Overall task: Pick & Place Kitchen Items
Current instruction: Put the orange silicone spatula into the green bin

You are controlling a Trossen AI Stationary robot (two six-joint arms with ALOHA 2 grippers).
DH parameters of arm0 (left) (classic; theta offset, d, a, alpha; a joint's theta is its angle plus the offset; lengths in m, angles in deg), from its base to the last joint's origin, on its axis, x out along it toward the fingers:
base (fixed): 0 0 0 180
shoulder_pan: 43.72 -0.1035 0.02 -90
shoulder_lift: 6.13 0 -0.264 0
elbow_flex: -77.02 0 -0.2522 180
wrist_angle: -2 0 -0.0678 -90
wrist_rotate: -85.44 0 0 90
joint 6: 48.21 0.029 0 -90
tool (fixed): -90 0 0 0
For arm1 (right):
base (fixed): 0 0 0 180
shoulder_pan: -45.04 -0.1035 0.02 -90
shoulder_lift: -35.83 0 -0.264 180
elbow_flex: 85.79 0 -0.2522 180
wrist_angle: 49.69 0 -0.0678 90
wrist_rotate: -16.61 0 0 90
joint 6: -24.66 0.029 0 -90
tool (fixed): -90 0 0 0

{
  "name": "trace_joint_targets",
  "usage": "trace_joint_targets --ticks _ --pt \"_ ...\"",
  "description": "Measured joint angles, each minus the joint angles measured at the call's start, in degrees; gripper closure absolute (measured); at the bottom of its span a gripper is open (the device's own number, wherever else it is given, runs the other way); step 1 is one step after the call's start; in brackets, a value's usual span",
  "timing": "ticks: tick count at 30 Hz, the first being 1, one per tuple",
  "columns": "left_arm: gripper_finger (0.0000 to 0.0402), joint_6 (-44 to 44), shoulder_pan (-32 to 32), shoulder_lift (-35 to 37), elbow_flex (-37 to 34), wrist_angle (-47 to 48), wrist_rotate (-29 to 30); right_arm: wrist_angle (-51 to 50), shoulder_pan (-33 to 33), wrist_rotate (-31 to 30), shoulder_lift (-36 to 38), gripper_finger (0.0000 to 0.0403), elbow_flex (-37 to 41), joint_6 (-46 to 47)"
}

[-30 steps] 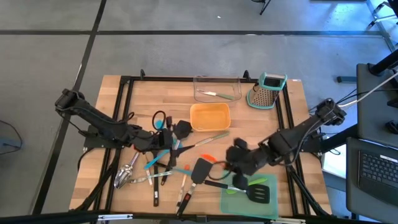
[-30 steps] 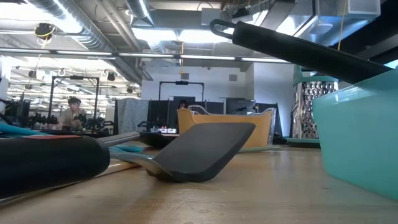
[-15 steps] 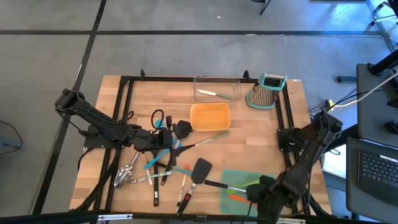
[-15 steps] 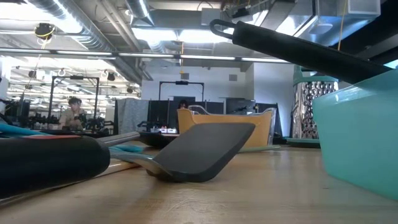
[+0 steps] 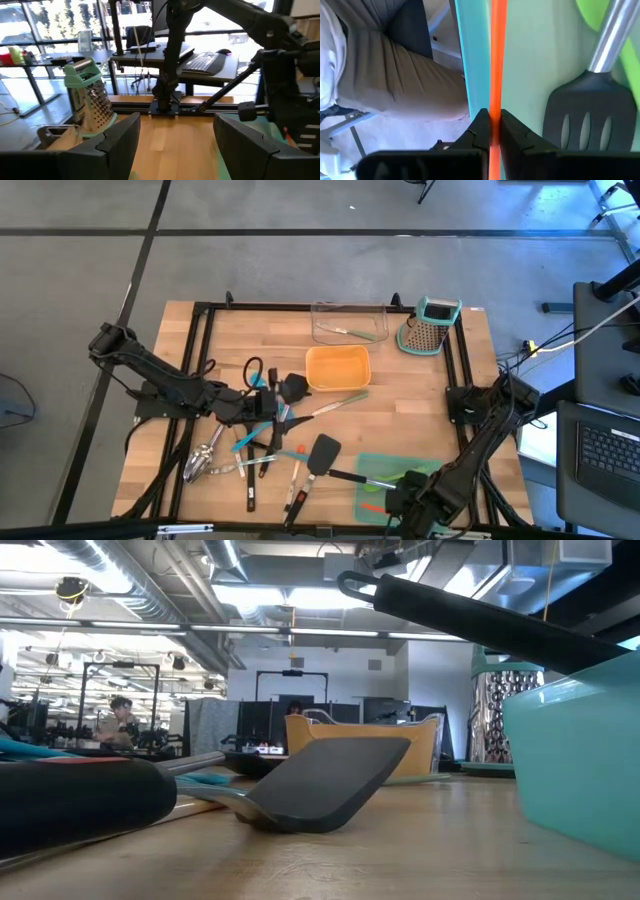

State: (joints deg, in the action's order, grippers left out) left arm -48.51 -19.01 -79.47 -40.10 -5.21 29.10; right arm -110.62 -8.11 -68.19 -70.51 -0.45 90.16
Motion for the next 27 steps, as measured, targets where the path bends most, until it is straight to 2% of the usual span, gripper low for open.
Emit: trace_joint_targets --ticks 14,21,27 --pt "0.0162 -0.1 0.1 -0.1 0.0 -0.2 -1.8 2.3 -0.2 -0.5 -0.9 0.0386 0.1 -1.2" --pt "0.0163 0.0 0.1 -0.1 0.0 -0.2 -1.8 7.3 -0.2 0.6 -0.9 0.0386 3.3 -0.7" --pt "0.0165 0.0 0.1 -0.3 0.0 -0.2 -1.8 7.6 -0.2 1.5 -0.9 0.0386 3.9 -0.4"
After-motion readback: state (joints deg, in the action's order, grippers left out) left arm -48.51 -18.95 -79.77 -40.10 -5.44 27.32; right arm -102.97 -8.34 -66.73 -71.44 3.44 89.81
